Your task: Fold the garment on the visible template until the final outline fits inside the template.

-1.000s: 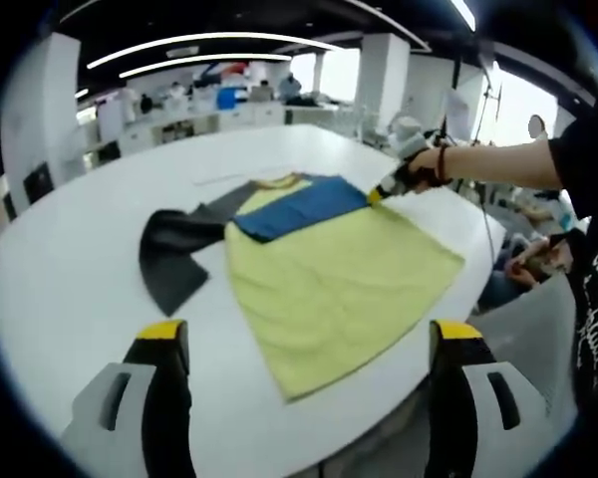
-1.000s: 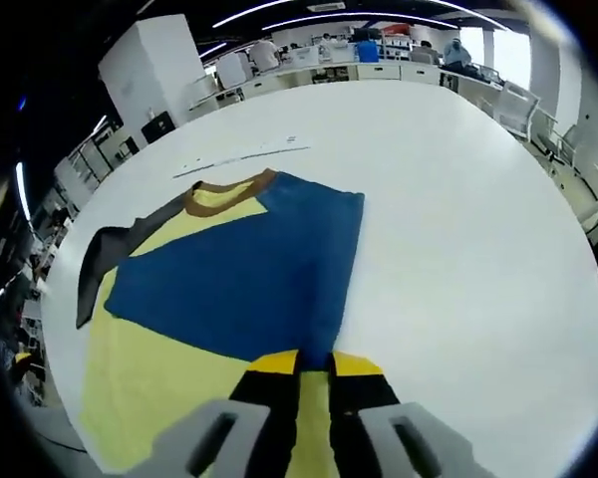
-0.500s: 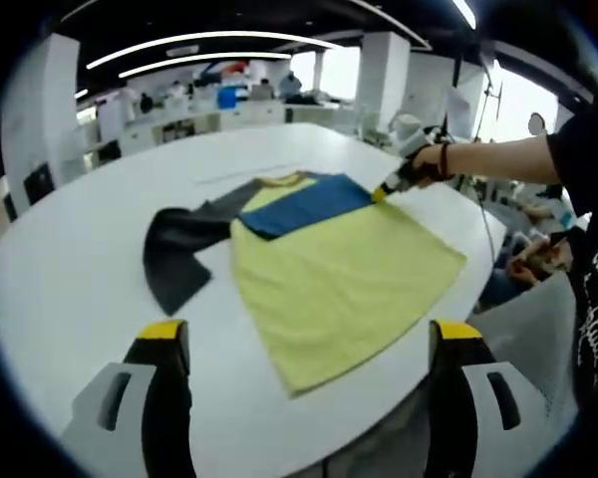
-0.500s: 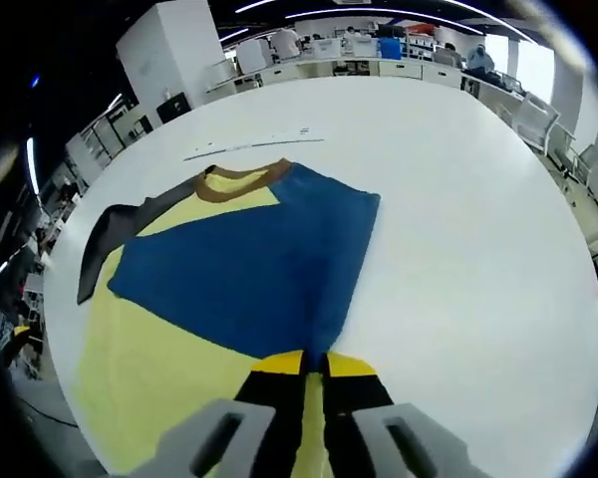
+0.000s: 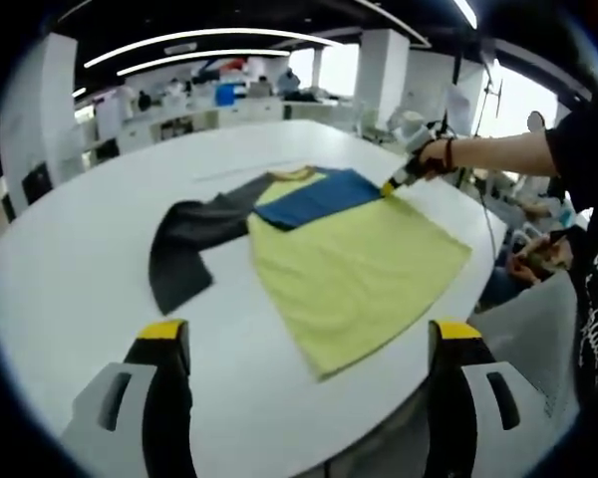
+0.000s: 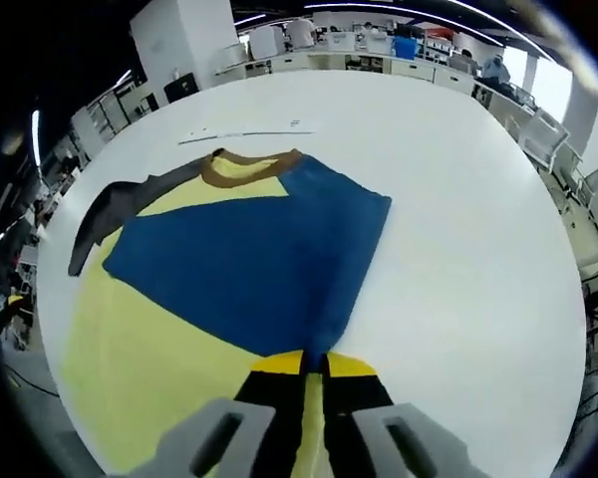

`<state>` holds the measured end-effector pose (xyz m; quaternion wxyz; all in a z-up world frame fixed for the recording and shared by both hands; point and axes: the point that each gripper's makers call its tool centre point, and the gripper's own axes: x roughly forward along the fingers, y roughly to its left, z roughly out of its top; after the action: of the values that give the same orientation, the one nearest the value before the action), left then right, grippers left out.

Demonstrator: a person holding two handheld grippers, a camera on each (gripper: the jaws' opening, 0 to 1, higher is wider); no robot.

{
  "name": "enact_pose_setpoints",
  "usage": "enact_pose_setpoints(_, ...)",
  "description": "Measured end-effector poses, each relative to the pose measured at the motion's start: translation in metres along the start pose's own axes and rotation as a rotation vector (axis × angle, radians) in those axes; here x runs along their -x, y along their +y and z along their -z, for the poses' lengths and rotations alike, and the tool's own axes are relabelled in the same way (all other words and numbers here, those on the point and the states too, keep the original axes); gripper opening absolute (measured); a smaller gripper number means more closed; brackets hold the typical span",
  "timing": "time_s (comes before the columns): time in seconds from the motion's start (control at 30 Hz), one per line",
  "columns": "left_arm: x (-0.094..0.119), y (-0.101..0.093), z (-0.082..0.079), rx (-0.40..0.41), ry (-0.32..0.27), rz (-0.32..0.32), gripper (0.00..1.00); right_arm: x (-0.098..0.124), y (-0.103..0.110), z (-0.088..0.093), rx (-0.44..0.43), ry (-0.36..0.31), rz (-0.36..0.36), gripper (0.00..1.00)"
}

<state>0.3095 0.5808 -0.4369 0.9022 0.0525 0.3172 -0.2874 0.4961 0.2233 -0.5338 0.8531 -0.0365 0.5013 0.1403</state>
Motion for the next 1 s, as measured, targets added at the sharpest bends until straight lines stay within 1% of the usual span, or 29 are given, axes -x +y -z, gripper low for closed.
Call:
enact_pose_setpoints(0.13,-0.001,0.001,0.001,0.003,0.005,-0.001,0.95,0.001,-0.007,-0.001,0.013,0.005,0.002,0.01)
enact_pose_setpoints(0.37,-0.002,0.002,0.002,0.009,0.007,-0.006,0.95,0.001,-0.010,0.000,-0.015,0.004,-0.012,0.01)
enact_pose_setpoints(0.4,-0.002,0.003,0.003,0.011,0.008,-0.008,0.95,0.001,-0.010,0.000,-0.013,0.004,-0.012,0.02)
enact_pose_setpoints(0.43,-0.002,0.003,0.003,0.012,0.009,-0.009,0.95,0.001,-0.009,-0.001,0.010,0.001,-0.020,0.02)
enact_pose_setpoints(0.47,-0.002,0.004,0.003,0.014,0.009,-0.010,0.95,0.002,-0.010,-0.001,0.027,-0.003,-0.009,0.03)
enact_pose_setpoints(0.53,-0.002,0.006,0.004,0.017,0.011,-0.015,0.95,0.003,-0.012,-0.001,0.008,-0.008,0.008,0.09)
enact_pose_setpoints(0.57,-0.002,0.008,0.004,0.022,0.011,-0.020,0.95,0.004,-0.012,-0.005,0.001,-0.027,0.015,0.12)
enact_pose_setpoints(0.63,-0.002,0.011,0.003,0.028,0.008,-0.024,0.94,0.008,-0.009,-0.015,-0.037,-0.091,0.011,0.25)
enact_pose_setpoints(0.67,-0.002,0.013,0.003,0.032,0.008,-0.029,0.94,0.010,-0.005,-0.020,-0.038,-0.121,-0.014,0.33)
enact_pose_setpoints(0.7,-0.001,0.015,0.002,0.034,0.006,-0.034,0.93,0.014,0.003,-0.025,-0.016,-0.154,-0.042,0.44)
enact_pose_setpoints(0.73,-0.001,0.019,0.001,0.040,0.005,-0.044,0.92,0.016,0.005,-0.027,-0.004,-0.170,-0.047,0.53)
enact_pose_setpoints(0.77,-0.001,0.021,0.001,0.043,0.002,-0.049,0.91,0.019,0.008,-0.027,0.003,-0.174,-0.046,0.59)
enact_pose_setpoints(0.8,-0.001,0.024,0.000,0.045,-0.001,-0.054,0.91,0.022,0.011,-0.028,0.010,-0.190,-0.055,0.63)
enact_pose_setpoints(0.87,-0.003,0.030,-0.001,0.044,-0.001,-0.063,0.90,0.029,0.021,-0.030,0.019,-0.226,-0.089,0.64)
enact_pose_setpoints(0.93,-0.005,0.034,-0.001,0.030,0.009,-0.071,0.89,0.036,0.028,-0.033,0.026,-0.266,-0.116,0.68)
enact_pose_setpoints(1.0,-0.006,0.040,-0.004,0.014,0.007,-0.078,0.89,0.042,0.030,-0.031,0.036,-0.275,-0.115,0.76)
